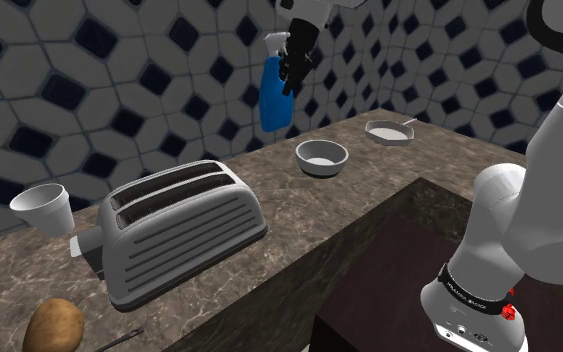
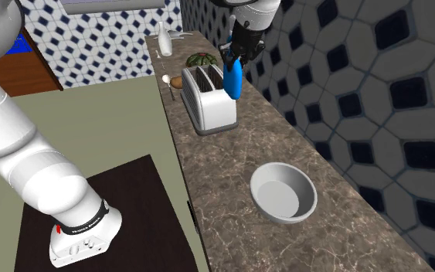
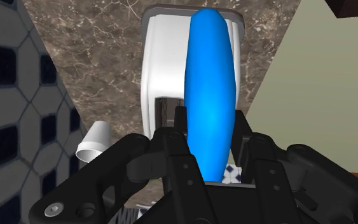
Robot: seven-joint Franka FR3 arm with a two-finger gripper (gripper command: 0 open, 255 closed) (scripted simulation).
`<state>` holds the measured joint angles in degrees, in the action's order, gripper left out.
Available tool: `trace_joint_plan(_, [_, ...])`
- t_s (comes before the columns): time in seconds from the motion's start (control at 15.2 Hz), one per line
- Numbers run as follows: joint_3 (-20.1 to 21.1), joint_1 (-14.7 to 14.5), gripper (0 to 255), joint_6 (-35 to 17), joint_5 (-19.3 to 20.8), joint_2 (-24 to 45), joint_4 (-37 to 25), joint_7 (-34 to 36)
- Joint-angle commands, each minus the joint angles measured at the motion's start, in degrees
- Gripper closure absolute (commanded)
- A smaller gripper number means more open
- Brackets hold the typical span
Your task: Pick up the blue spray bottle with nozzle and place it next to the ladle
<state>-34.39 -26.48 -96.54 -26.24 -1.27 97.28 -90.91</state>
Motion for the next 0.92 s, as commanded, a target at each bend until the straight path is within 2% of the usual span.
trace_joint_plan(0.0, [-0.04,0.04,255,1.46,0.06,0.01,-1.59,0.63])
trace_joint_plan(0.13, [-0.14,0.11,255,2.72,-0.05,0.28,-3.13,1.04])
trace_joint_plan(0.86, [9.75,-7.44,255,-7.3,3.44,-6.17,5.13,16.18])
